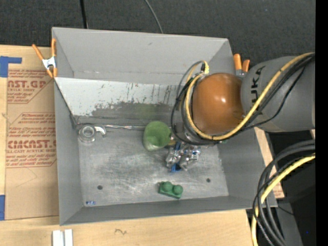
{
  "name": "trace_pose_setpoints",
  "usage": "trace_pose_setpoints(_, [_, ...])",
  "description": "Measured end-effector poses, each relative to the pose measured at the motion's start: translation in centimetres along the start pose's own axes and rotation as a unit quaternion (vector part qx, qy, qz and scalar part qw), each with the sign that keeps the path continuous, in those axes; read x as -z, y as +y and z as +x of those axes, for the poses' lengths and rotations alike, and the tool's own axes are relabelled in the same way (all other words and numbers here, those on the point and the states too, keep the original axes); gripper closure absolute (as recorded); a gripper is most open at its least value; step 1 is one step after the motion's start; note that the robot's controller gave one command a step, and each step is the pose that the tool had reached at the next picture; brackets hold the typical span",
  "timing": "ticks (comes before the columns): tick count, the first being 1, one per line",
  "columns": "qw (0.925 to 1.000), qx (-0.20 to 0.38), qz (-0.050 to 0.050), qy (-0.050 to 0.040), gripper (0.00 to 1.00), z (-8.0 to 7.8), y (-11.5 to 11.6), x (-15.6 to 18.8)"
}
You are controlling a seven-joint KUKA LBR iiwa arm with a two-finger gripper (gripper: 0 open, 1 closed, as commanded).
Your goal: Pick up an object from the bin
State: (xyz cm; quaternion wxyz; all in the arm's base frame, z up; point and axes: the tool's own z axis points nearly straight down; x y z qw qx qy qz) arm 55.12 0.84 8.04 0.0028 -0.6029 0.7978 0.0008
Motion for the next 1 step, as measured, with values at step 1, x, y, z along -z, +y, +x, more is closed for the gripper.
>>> trace_pose_setpoints(1, [0.9987, 0.051, 0.003, 0.0005, 1.0, -0.7, -0.07, 14.77])
